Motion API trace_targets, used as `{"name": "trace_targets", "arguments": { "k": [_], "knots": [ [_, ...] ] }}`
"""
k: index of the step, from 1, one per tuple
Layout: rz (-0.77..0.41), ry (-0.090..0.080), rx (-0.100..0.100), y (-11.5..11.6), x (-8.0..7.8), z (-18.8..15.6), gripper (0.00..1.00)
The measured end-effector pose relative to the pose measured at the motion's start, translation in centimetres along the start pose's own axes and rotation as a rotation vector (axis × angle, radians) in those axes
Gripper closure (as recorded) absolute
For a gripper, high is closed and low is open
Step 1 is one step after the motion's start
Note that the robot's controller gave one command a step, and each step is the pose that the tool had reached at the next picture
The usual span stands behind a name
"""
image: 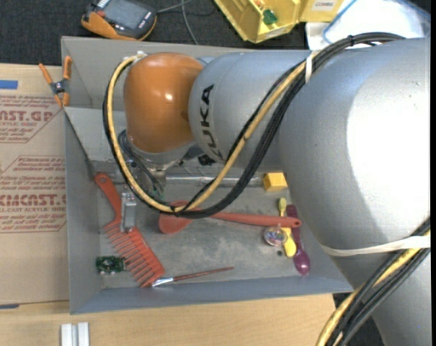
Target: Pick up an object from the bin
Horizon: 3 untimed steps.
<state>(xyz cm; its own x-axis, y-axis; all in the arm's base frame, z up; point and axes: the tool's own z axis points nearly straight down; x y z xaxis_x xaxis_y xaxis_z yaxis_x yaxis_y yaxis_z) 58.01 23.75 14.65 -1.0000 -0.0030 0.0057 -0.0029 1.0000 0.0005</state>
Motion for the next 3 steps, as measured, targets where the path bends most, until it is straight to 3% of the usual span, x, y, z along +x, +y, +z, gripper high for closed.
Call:
{"name": "trace_targets", "arguments": {
  "k": [1,2,3],
  "knots": [
    [0.002,-0.007,-0.001,-0.2,-0.2,-0.5,0.0],
    [-0.459,-0.003,0.001,-7.3,0.4,7.8,0.0],
    [-0.557,-0.014,0.001,-16.5,1.5,7.6,0.0]
  ]
}}
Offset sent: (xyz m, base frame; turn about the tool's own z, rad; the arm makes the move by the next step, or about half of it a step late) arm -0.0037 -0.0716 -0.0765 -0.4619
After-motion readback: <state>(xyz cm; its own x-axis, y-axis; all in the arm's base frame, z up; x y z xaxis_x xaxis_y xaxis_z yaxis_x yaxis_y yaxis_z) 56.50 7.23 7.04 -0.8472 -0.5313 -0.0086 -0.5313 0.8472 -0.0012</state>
